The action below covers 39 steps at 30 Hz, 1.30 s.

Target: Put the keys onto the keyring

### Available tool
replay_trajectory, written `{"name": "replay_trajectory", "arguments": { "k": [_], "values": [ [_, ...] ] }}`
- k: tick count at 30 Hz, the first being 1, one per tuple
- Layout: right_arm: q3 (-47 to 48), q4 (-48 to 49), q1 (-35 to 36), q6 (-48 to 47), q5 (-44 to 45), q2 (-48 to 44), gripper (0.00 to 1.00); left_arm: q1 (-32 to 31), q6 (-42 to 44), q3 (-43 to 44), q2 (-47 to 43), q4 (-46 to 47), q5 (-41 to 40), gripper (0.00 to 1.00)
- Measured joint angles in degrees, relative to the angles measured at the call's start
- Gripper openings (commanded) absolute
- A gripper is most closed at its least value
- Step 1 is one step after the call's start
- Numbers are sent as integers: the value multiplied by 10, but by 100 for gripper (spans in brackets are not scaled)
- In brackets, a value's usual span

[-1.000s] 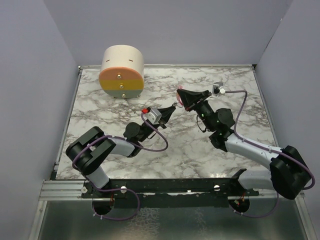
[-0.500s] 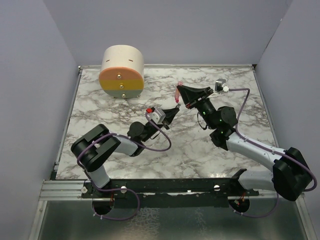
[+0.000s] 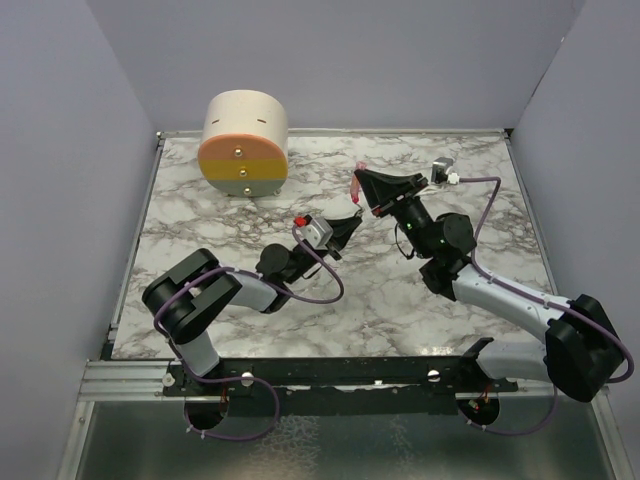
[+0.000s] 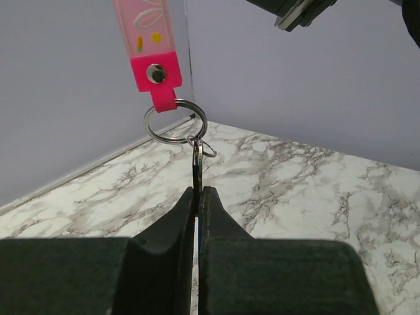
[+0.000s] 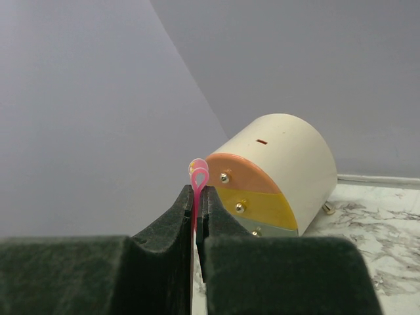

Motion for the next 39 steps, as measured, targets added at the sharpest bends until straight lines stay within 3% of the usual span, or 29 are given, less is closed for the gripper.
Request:
{"name": "replay_trajectory", "arguments": {
  "k": [18, 39],
  "values": [
    [4, 15, 0, -6, 0, -18, 1, -15, -3, 12, 3, 0, 8, 0],
    [-5, -23, 0, -16, 0, -43, 1, -15, 7, 11, 3, 0, -43, 0]
  ]
}}
